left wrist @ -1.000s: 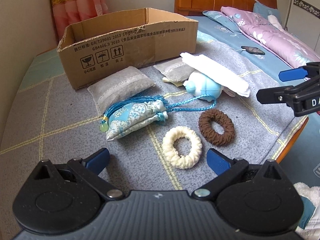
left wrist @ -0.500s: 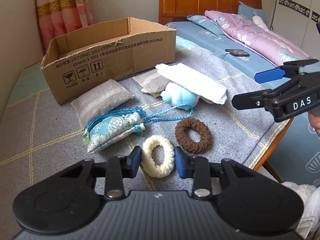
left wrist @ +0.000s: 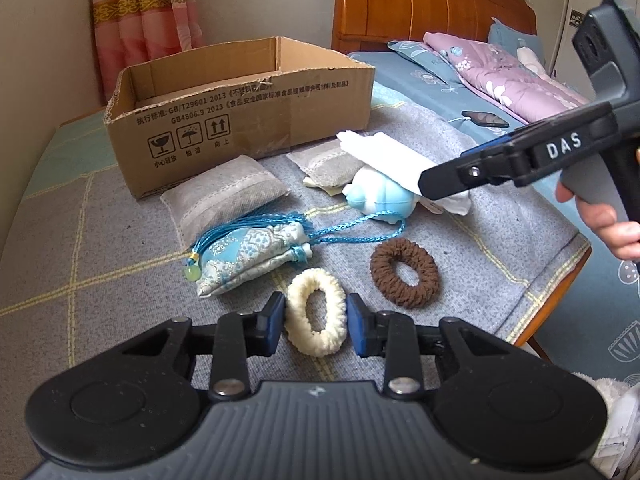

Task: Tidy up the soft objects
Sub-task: 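Lift the cream scrunchie with the left gripper while the right gripper grasps the white towel, then carry the cream scrunchie into the box and open the left gripper while the right lifts the towel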

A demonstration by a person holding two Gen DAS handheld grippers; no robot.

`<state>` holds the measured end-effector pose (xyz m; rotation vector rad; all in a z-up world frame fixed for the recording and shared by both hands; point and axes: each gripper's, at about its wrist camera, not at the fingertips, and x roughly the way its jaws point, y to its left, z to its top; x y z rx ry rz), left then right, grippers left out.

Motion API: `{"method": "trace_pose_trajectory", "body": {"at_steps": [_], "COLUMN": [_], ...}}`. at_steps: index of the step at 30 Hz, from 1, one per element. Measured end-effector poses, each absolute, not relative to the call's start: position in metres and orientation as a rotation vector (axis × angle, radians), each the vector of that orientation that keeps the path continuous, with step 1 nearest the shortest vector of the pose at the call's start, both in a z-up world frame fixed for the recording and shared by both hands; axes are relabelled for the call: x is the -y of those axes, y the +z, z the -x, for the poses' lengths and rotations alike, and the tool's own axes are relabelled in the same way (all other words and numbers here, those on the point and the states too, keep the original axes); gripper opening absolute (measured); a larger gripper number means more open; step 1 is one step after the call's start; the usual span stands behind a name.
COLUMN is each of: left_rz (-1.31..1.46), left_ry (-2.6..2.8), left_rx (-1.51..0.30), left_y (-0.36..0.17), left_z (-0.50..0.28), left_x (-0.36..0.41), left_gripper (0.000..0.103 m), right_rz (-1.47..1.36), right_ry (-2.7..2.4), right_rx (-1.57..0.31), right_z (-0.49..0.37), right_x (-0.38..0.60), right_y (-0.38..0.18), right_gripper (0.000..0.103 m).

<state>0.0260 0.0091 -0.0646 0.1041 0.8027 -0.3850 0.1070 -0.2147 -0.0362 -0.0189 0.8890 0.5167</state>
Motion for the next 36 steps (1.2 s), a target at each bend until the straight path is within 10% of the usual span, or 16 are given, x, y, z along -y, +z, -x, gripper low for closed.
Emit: {"method": "trace_pose_trajectory", "body": {"at_steps": [20, 36], "left_rz": [-0.098, -0.106], "left_ry": [-0.398, -0.403], "left_rx": [-0.813, -0.812], "left_y": [-0.064, -0.064], "left_z": [-0.031, -0.031], "left_x": [-0.009, -0.009], "left_gripper": [0.032, 0.032], "right_rz": [0.007, 0.084], "right_ry": [0.584, 0.577], "right_rx": [-1.013, -0.911], "right_z": [-0.154, -0.127], "right_x": [0.203, 0.199], "right_y": [-0.057, -0.027], "right_gripper": [0.103, 0.064]}}
